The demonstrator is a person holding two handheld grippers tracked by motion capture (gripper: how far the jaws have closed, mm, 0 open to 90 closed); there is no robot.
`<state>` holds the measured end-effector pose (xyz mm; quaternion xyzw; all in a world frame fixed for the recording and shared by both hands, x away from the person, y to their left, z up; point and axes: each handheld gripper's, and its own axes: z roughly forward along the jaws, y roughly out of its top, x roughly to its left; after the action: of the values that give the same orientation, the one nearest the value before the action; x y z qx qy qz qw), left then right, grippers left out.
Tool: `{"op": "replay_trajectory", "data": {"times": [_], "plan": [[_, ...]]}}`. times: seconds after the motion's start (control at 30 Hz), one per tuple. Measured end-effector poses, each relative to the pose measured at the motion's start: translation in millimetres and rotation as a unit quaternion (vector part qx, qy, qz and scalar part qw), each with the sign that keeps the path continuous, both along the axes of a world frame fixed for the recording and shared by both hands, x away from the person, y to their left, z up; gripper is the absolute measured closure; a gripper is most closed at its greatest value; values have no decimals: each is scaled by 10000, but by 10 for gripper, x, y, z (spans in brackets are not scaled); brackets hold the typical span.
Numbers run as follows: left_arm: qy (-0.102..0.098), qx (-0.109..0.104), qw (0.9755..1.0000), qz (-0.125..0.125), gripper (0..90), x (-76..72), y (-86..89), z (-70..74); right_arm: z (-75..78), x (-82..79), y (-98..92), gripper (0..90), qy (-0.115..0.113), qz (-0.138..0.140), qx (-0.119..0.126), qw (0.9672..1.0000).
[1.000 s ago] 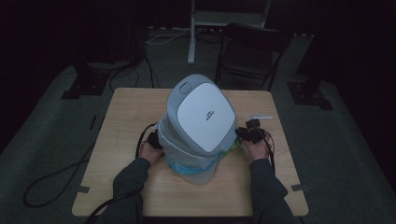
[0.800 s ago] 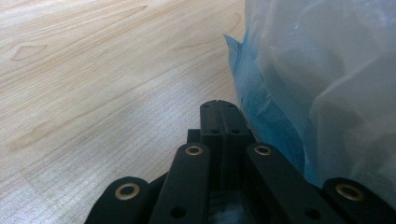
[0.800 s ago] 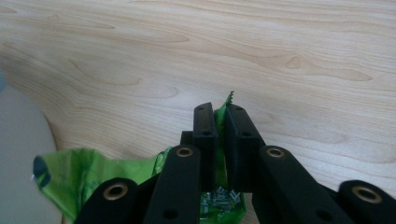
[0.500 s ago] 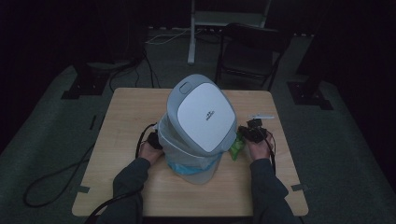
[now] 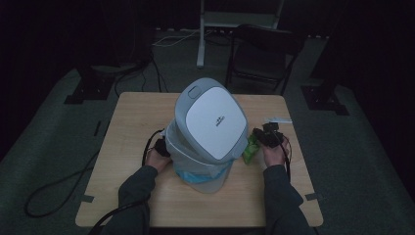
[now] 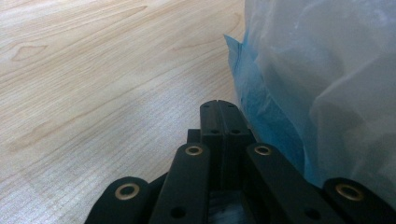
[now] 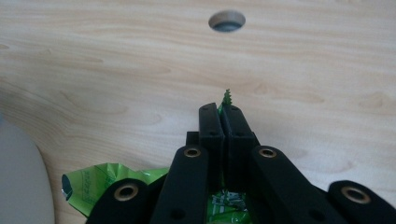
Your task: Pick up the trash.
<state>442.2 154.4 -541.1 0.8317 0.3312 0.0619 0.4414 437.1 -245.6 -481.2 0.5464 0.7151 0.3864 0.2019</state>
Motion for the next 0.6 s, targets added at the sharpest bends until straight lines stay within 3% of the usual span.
{"op": "replay_trajectory", "data": {"times": [0.17, 0.6], "plan": [[-9, -4, 10000, 11, 900, -3, -1, -2, 109, 12, 20, 881, -189, 27, -47, 9998], [-8, -6, 10000, 5, 900, -2, 0, -2, 304, 50, 36, 881, -429, 37, -51, 9991]]}}
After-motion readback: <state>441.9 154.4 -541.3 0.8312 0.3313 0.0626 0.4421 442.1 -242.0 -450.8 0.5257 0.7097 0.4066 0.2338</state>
